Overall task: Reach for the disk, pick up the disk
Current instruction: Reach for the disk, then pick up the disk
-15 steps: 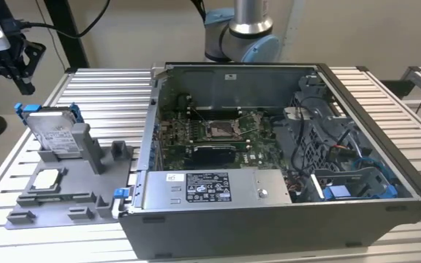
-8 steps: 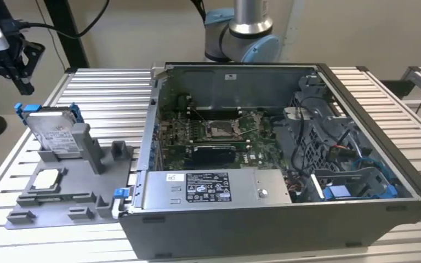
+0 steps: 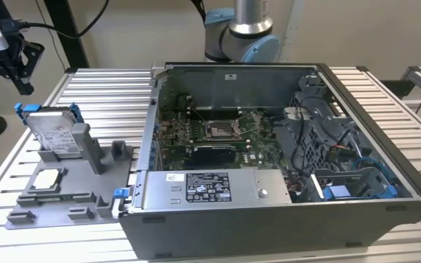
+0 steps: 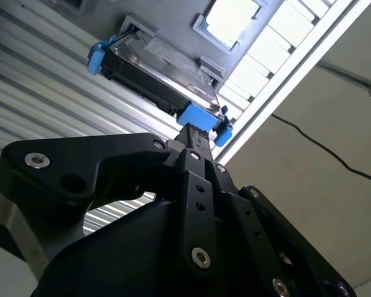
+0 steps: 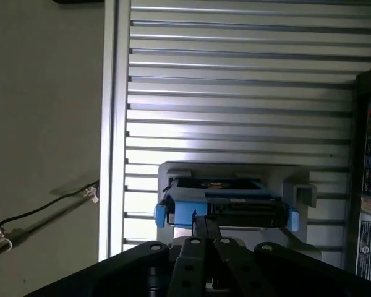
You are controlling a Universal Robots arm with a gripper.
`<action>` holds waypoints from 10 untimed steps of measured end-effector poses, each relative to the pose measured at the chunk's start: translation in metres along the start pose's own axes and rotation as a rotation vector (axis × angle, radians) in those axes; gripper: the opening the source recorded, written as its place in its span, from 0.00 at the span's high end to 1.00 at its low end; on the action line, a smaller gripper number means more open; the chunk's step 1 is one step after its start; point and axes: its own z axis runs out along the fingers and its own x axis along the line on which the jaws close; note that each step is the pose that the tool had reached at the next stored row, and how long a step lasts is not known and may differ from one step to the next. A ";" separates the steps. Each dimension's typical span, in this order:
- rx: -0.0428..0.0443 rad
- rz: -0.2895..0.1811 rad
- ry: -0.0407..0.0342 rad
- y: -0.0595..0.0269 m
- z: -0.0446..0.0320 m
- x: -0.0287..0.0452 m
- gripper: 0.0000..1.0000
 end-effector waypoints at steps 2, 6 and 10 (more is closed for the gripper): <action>0.0000 -0.003 0.0001 0.0000 0.0000 0.0000 1.00; 0.0005 -0.040 0.0015 0.0000 0.0000 0.0001 1.00; 0.0018 -0.107 0.0041 0.0000 0.0000 0.0001 1.00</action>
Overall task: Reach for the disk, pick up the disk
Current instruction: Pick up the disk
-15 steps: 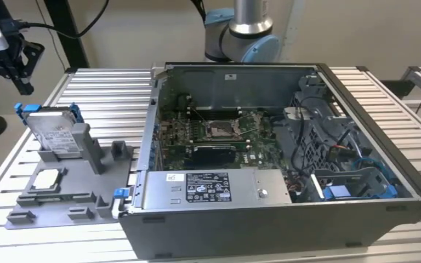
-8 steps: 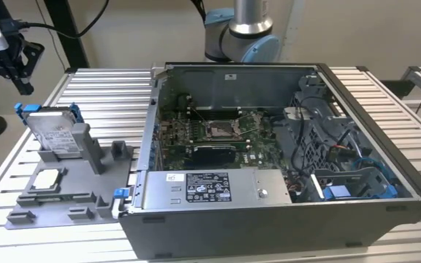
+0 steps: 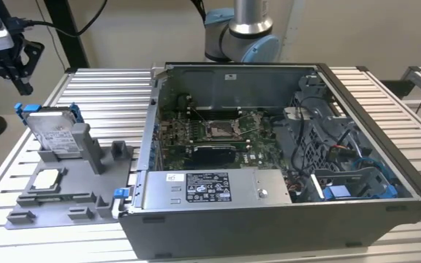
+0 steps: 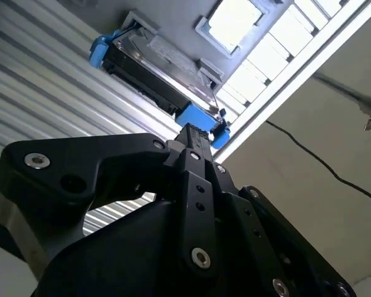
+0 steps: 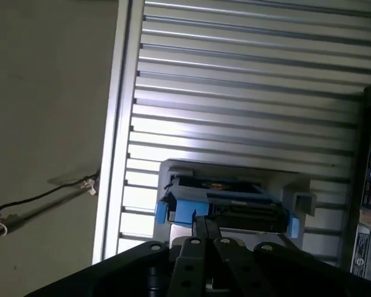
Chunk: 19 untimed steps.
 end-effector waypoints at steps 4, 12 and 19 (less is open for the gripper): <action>0.0012 -0.070 0.0026 0.0000 0.0000 0.0001 1.00; 0.0032 -0.206 0.0079 0.0000 0.0000 0.0003 1.00; 0.0054 -0.331 0.0127 0.0001 0.0000 0.0004 1.00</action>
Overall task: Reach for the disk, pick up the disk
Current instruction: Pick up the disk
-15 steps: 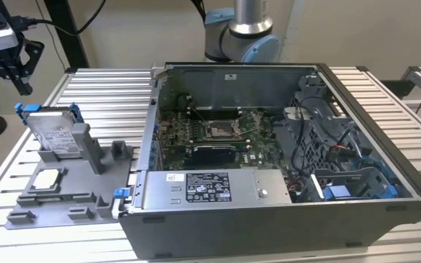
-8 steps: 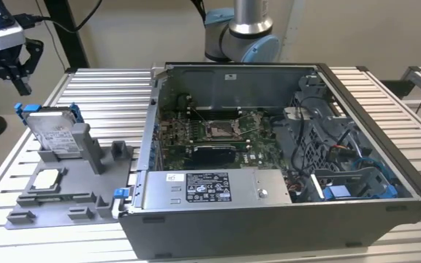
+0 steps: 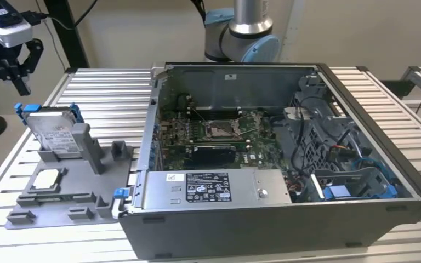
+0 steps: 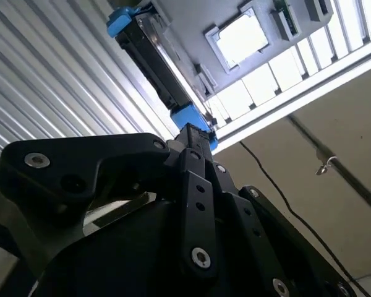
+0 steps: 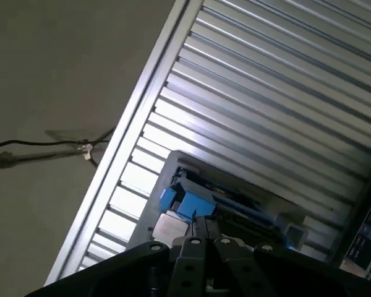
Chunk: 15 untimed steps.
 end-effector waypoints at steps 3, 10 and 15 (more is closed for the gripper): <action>0.0004 -0.055 0.0020 0.0000 -0.0001 0.0000 1.00; 0.0004 -0.166 0.0052 0.0001 0.0000 0.0000 1.00; 0.0005 -0.257 0.0079 0.0001 0.0000 0.0000 1.00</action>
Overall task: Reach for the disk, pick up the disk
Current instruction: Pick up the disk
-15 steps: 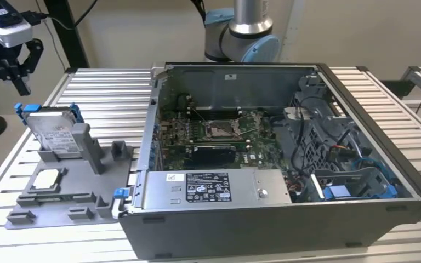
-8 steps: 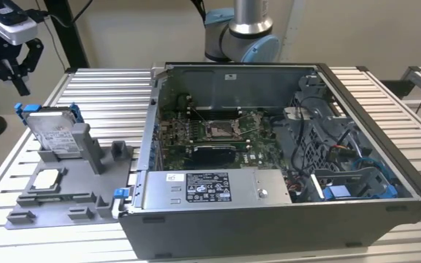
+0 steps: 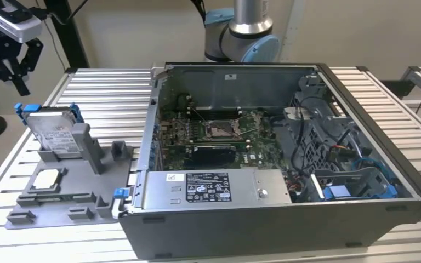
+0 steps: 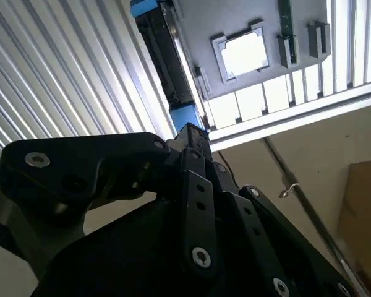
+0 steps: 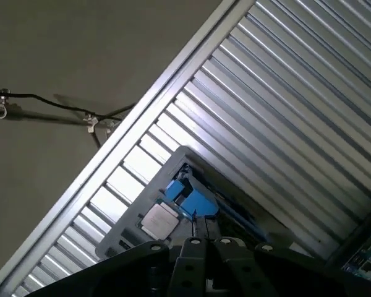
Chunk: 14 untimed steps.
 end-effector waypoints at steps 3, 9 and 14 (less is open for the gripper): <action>0.0003 -0.055 0.0014 0.0000 0.0000 0.0000 1.00; 0.0008 -0.164 0.0043 0.0000 0.0000 0.0000 1.00; 0.0071 -0.245 0.0006 -0.0001 0.0003 -0.0001 1.00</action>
